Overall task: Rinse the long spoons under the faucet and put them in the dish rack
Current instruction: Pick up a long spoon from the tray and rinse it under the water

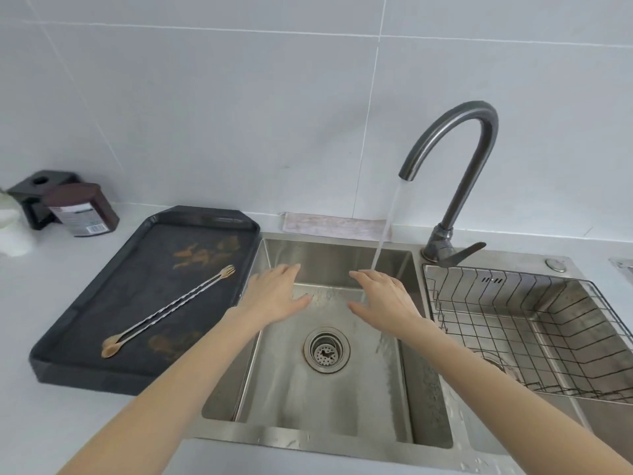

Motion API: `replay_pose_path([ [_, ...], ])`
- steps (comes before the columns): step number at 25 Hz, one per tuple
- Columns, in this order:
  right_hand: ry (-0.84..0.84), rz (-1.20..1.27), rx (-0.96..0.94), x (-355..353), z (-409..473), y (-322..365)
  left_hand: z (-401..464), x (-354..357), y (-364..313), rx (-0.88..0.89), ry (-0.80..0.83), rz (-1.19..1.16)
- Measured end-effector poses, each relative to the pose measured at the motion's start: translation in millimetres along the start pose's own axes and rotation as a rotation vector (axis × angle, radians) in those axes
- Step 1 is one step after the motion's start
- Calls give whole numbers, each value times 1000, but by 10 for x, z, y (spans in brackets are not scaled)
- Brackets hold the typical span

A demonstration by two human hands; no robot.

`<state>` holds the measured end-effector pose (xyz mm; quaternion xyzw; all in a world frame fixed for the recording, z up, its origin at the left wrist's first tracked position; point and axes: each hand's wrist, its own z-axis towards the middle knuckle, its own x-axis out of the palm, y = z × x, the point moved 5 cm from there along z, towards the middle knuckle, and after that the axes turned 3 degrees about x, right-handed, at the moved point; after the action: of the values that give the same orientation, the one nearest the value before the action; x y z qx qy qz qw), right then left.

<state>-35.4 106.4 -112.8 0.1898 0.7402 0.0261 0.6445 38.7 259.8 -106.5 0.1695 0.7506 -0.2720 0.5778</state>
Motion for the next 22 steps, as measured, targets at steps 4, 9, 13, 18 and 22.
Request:
replay_pose_path([
  [4, 19, 23, -20, 133, 191, 366, -57, 19, 475, -80, -7, -30],
  [9, 32, 39, -69, 346, 409, 831, -86, 50, 1011, -169, -12, -49],
  [13, 42, 69, -103, 518, 572, 1170, -76, 106, 1399, -237, 18, -36],
  [18, 89, 77, -143, 727, 815, 1551, -18, 184, 1792, -310, 3, -32],
  [22, 140, 43, -185, 868, 993, 1819, 2, 312, 2021, -355, -2, -39],
])
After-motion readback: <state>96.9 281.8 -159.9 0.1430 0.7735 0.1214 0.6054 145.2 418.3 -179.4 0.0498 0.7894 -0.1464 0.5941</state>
